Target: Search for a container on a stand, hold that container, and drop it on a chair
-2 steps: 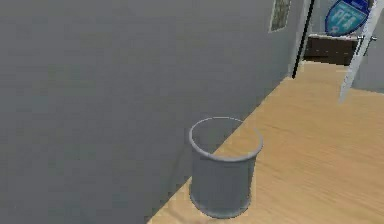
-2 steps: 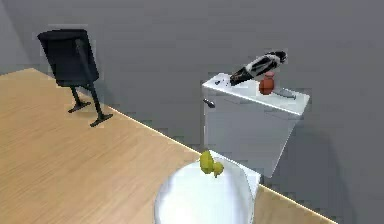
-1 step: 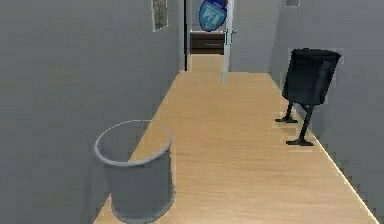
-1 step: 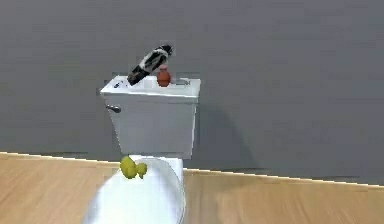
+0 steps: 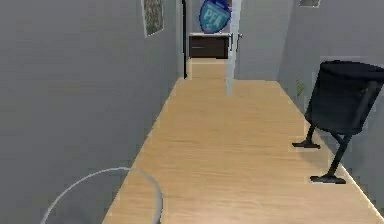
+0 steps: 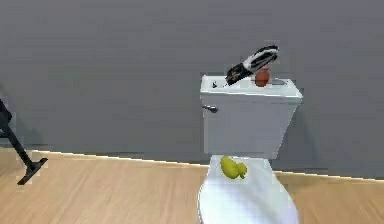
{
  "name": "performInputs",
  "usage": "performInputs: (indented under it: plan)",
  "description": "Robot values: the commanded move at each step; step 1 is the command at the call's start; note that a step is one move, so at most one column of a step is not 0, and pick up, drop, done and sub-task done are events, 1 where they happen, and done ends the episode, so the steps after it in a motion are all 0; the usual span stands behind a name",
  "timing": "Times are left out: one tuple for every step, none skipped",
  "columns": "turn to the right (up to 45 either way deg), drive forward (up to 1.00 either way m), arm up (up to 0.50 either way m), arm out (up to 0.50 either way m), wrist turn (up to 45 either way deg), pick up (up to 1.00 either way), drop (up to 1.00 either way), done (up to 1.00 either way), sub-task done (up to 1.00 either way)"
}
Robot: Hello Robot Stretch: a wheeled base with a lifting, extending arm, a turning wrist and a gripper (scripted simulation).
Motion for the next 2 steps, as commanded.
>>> performInputs:
  plan:
    - [39.0, 0.0, 0.0, 0.0, 0.0, 0.0, 0.0, 0.0, 0.0]
    - [0.0, 0.55, 0.0, 0.0, 0.0, 0.0, 0.0, 0.0, 0.0]
